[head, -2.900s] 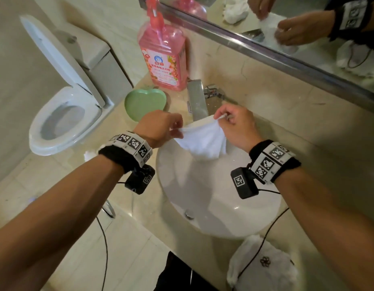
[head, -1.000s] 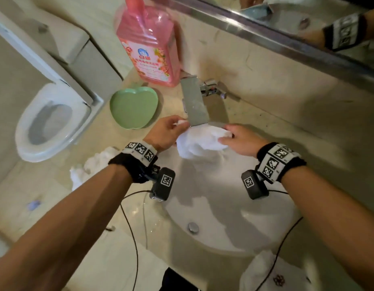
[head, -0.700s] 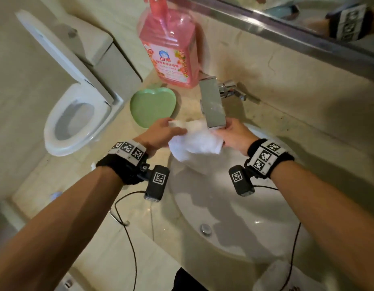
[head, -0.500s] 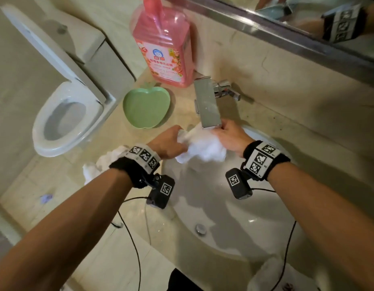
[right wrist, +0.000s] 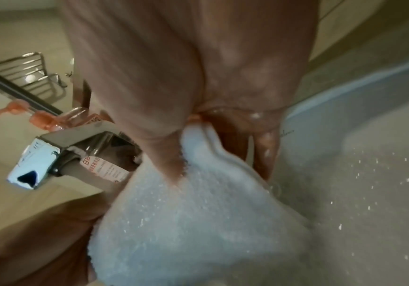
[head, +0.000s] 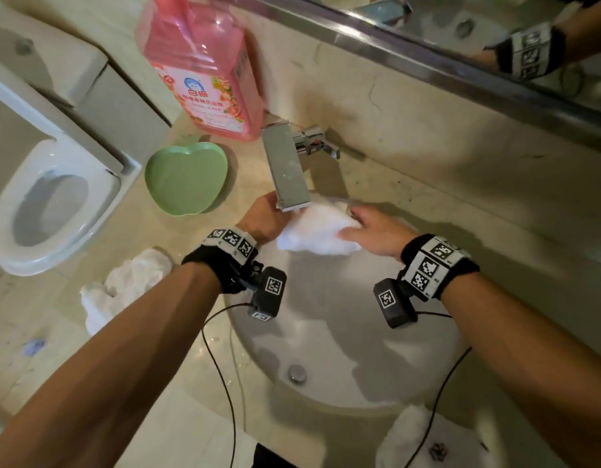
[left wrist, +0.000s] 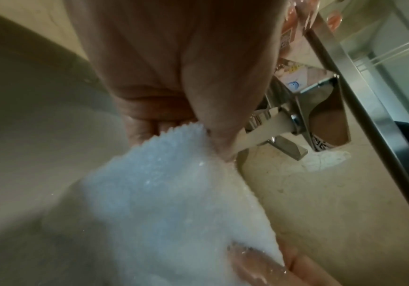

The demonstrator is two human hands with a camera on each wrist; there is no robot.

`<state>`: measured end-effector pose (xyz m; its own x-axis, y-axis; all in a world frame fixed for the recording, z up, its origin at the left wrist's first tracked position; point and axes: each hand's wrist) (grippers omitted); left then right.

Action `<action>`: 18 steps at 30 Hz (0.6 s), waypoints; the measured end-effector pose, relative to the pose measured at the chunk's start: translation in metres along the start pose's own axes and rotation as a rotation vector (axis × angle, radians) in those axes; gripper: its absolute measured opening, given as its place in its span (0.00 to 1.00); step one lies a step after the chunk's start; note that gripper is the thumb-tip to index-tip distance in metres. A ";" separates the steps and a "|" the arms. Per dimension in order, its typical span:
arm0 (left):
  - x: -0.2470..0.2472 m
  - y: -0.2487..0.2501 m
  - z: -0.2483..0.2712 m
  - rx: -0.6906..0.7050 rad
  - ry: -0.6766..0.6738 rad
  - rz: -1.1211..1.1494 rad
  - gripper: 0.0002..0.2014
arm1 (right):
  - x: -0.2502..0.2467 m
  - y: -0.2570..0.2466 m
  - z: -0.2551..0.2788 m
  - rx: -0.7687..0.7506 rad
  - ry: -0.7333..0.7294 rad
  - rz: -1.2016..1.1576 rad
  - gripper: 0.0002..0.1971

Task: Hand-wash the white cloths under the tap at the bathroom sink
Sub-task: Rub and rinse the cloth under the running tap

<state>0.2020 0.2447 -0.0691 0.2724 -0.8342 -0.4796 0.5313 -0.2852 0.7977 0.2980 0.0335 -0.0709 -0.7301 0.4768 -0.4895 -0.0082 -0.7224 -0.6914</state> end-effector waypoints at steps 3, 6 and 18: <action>-0.009 -0.004 0.002 -0.123 -0.175 -0.035 0.25 | 0.007 -0.001 -0.001 0.004 0.096 -0.163 0.23; -0.018 -0.007 0.008 -0.009 -0.266 -0.334 0.40 | 0.016 -0.007 -0.007 0.025 0.190 -0.263 0.33; -0.036 -0.024 0.029 -0.102 0.092 0.013 0.13 | 0.029 -0.014 -0.005 -0.282 0.086 0.206 0.20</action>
<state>0.1562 0.2676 -0.0606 0.3497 -0.7892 -0.5049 0.6048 -0.2214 0.7650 0.2801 0.0599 -0.0782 -0.6367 0.3846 -0.6684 0.3308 -0.6467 -0.6873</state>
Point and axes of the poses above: each hand's wrist, its own z-axis away from the middle knuckle, its own x-axis out of the palm, y = z × x, and after that the axes turned 12 degrees about y, right-handed
